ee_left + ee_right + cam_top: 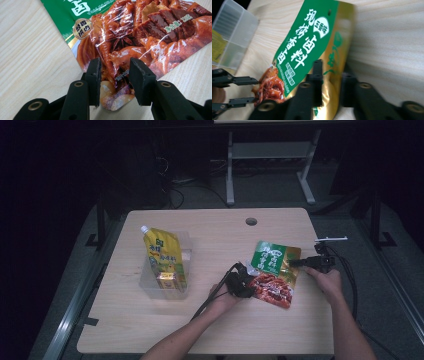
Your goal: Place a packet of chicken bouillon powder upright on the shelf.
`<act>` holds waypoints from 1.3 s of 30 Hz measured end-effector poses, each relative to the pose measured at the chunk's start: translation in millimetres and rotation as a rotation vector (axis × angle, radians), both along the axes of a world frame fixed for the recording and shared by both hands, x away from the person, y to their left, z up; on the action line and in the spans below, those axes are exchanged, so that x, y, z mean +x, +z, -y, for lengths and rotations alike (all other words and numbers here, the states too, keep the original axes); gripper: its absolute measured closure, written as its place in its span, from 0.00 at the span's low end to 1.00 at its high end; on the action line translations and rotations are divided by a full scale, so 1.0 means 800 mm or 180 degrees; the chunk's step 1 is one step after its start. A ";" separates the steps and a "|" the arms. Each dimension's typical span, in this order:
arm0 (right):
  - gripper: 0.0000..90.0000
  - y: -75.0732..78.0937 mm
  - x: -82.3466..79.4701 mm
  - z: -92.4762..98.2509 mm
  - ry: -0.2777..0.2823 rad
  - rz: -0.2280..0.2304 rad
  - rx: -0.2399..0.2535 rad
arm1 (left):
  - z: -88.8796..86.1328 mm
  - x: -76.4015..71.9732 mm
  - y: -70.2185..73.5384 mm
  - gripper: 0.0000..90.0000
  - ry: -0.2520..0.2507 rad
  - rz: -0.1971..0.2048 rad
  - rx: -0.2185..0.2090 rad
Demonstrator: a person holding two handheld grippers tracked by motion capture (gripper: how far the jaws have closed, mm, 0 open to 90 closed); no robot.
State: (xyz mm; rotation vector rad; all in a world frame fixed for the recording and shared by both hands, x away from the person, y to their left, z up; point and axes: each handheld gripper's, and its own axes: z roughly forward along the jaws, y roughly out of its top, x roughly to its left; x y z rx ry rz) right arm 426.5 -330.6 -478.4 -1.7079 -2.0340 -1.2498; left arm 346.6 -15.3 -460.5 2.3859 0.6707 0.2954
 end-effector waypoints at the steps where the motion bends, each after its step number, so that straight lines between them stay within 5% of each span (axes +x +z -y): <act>1: 0.98 0.002 -0.002 -0.002 -0.0007 0.0031 -0.0048 | -0.001 0.000 0.000 0.68 -0.0014 0.0017 -0.0002; 18: 1.00 0.110 -0.082 -0.043 0.0128 0.0896 -0.0686 | -0.024 -0.026 0.022 0.58 -0.0158 0.0117 -0.0215; 25: 1.00 0.179 -0.119 -0.083 0.0332 0.1384 -0.0898 | -0.038 -0.047 0.033 0.55 -0.0230 0.0140 -0.0231; 30: 1.00 0.211 -0.122 -0.112 0.0475 0.1555 -0.0930 | -0.053 -0.060 0.039 0.54 -0.0254 0.0204 -0.0264; 39: 1.00 0.234 -0.105 -0.156 0.0625 0.1670 -0.0936 | -0.077 -0.071 0.043 0.53 -0.0228 0.0232 -0.0329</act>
